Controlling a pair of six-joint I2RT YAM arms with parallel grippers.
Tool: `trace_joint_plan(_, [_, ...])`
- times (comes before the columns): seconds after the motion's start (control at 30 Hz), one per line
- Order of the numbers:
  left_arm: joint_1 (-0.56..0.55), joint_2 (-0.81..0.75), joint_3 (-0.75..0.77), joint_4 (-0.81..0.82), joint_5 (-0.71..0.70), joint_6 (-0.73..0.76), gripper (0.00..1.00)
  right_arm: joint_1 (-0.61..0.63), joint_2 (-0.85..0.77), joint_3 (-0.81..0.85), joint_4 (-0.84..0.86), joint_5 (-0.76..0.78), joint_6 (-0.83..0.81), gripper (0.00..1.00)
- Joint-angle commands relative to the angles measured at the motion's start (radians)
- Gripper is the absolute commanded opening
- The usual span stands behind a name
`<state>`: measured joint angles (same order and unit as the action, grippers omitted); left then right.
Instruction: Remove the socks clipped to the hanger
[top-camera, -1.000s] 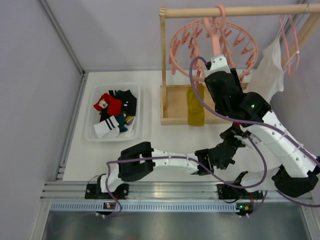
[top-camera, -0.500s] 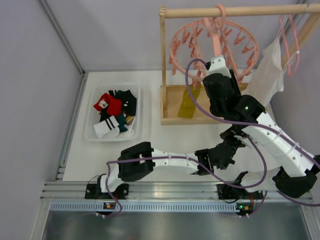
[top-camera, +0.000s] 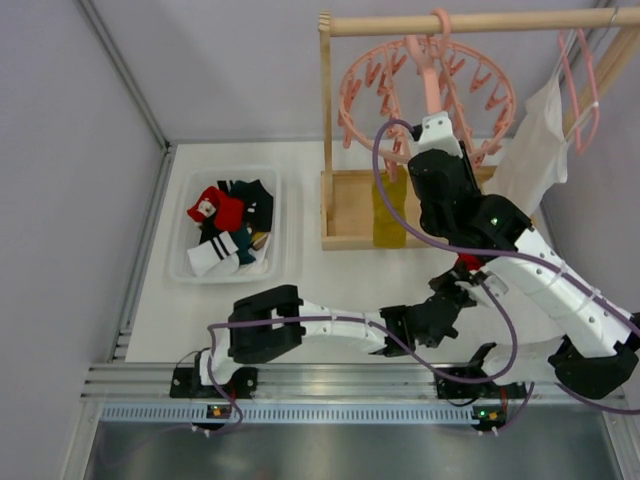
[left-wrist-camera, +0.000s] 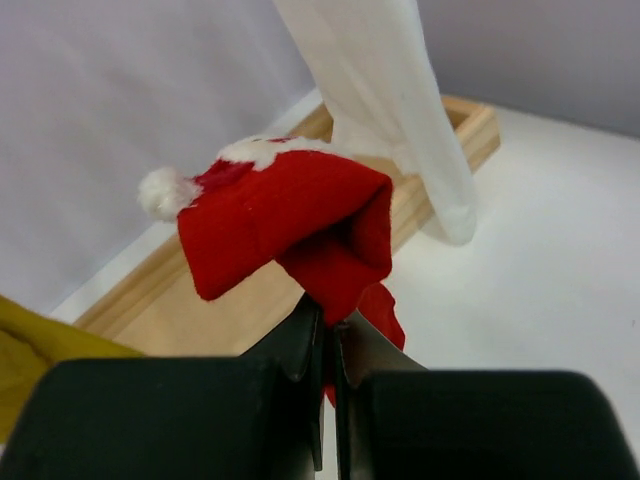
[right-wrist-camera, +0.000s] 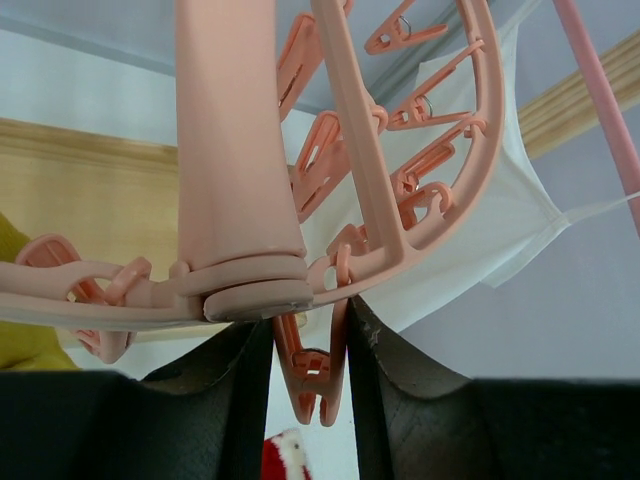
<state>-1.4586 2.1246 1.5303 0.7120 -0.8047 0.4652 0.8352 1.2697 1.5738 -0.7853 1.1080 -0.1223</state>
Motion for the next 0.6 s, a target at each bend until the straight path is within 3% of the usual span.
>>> trace_joint_plan(0.0, [0.001, -0.149, -0.149, -0.047, -0.005, -0.178, 0.00, 0.008, -0.056, -0.024, 0.069, -0.034, 0.022, 0.25])
trace_joint_plan(0.1, [0.017, -0.268, -0.286, -0.159, -0.005, -0.336, 0.00, -0.025, -0.107, -0.060, 0.081, -0.129, 0.064, 0.27])
trace_joint_plan(0.3, [0.107, -0.543, -0.519, -0.382, -0.011, -0.597, 0.00, -0.165, -0.210, -0.153, 0.126, -0.391, 0.116, 0.43])
trace_joint_plan(0.4, [0.185, -0.713, -0.584, -0.526, -0.050, -0.695, 0.00, -0.199, -0.222, -0.175, 0.127, -0.419, 0.164, 0.70])
trace_joint_plan(0.57, [0.312, -0.890, -0.618, -0.759, -0.053, -0.813, 0.00, -0.219, -0.251, -0.216, 0.136, -0.462, 0.194, 0.82])
